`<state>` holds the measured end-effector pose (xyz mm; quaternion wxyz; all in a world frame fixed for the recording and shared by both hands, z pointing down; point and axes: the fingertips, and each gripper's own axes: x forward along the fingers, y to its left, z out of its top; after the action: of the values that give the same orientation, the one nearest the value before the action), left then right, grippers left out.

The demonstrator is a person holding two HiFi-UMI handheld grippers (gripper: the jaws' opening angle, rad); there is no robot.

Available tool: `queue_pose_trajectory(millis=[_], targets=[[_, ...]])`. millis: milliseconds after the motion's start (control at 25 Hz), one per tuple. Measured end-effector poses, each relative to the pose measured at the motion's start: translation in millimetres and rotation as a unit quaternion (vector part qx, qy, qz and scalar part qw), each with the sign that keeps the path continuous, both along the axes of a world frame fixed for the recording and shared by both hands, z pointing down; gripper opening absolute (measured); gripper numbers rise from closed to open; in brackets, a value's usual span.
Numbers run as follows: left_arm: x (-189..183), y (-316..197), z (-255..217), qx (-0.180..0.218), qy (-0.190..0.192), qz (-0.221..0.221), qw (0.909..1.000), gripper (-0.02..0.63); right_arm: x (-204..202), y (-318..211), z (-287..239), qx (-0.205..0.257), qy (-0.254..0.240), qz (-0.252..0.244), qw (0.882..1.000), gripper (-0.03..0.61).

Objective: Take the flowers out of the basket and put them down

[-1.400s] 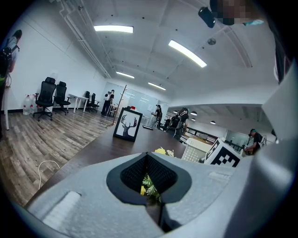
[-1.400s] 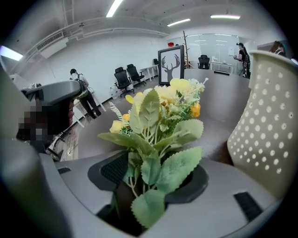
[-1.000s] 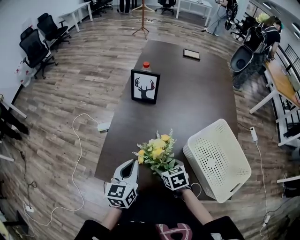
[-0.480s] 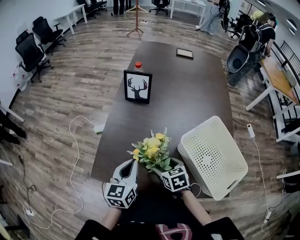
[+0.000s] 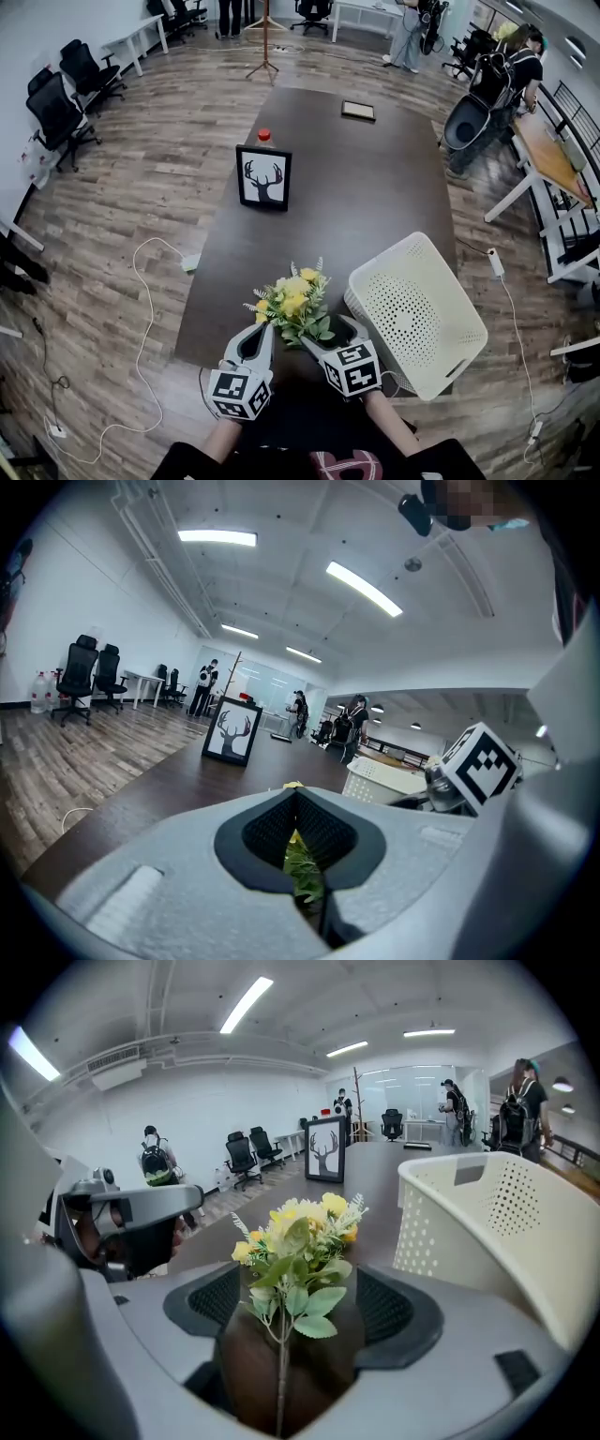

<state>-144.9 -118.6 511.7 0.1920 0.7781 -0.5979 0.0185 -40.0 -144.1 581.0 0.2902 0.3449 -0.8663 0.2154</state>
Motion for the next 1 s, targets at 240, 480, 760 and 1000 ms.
queue_pose_trajectory(millis=[240, 480, 760, 1000], targets=[[10.9, 1.9, -4.4, 0.006, 0.002, 0.005, 1.0000, 0.008, 8.9, 3.0, -31.1, 0.035, -0.024, 0.012, 0.999, 0.383], [24.5, 3.8, -10.5, 0.017, 0.004, 0.014, 0.9997, 0.007, 19.4, 8.9, -58.0, 0.064, -0.044, 0.019, 0.997, 0.382], [39.0, 8.7, -15.9, 0.027, 0.008, 0.025, 0.9993, 0.007, 35.0, 15.0, -74.2, 0.085, -0.073, 0.034, 0.993, 0.374], [49.7, 17.3, -22.9, 0.040, 0.005, 0.031, 0.9987, 0.008, 40.7, 25.8, -92.0, 0.135, -0.090, 0.036, 0.986, 0.328]])
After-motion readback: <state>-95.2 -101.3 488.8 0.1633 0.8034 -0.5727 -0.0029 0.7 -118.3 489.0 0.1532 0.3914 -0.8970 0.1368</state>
